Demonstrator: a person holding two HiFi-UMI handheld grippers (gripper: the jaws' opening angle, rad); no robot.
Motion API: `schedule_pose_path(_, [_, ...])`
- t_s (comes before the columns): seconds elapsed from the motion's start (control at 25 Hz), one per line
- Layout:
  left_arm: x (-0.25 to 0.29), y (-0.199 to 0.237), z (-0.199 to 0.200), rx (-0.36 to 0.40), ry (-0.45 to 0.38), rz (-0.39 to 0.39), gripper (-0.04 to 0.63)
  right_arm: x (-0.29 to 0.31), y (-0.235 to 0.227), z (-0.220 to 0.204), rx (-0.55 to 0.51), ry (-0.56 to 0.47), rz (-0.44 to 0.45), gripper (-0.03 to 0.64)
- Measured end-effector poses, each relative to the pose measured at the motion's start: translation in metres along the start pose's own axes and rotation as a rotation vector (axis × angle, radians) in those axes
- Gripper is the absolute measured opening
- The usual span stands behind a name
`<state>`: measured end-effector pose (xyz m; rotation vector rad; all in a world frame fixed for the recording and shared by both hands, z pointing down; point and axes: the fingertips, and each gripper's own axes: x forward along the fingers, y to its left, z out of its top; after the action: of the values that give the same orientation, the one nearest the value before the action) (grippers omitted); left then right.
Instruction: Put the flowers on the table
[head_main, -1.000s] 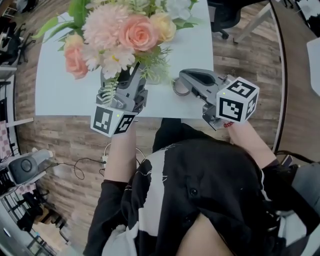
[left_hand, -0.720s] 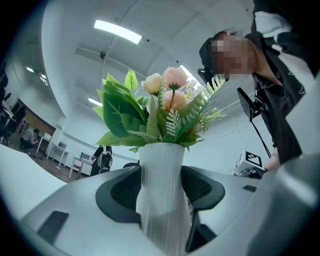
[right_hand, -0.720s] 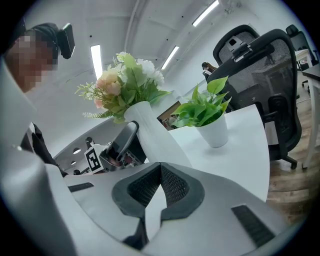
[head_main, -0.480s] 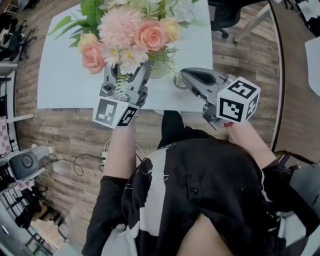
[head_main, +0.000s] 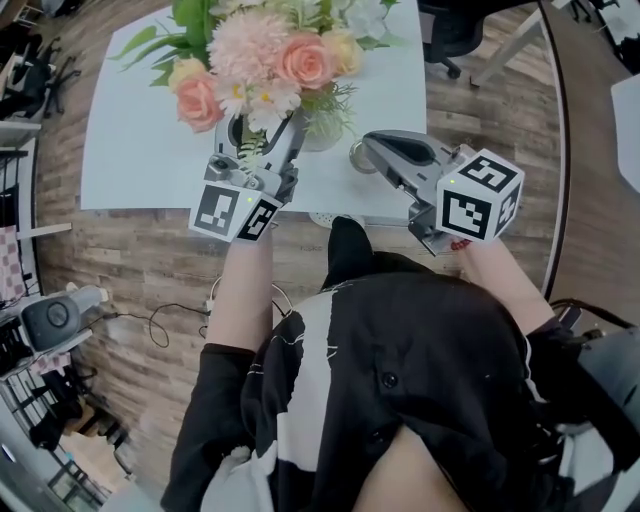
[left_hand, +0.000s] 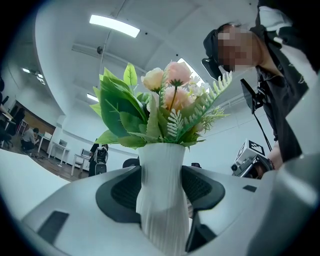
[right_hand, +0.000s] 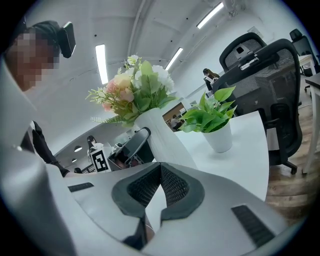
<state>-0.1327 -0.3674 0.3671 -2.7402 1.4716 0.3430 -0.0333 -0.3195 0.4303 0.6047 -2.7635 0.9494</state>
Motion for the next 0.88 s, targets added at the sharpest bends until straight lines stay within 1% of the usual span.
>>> schedule_pose_path(0.08, [0.001,0.0,0.001,-0.002,0.011,-0.002,0.259,0.001,0.003,0.001,-0.001,-0.004,0.013,0.014])
schedule_pose_path(0.24, [0.001,0.0,0.0,-0.002,0.038,-0.007,0.259,0.001,0.005,0.006,-0.001,0.003,0.007,0.014])
schedule_pose_path(0.4, [0.001,0.001,-0.001,-0.002,0.064,-0.01,0.258,0.002,0.008,0.014,-0.016,-0.02,0.027,0.014])
schedule_pose_path(0.52, [0.0,-0.001,0.0,0.002,0.08,-0.019,0.256,0.0,0.015,0.022,-0.024,-0.009,0.011,0.014])
schedule_pose_path(0.76, [-0.003,-0.013,0.007,0.049,0.114,-0.058,0.255,-0.004,0.03,0.038,-0.051,-0.014,-0.008,0.014])
schedule_pose_path(0.88, [-0.005,-0.016,0.009,0.05,0.118,-0.057,0.255,-0.007,0.032,0.043,-0.059,-0.027,-0.014,0.014])
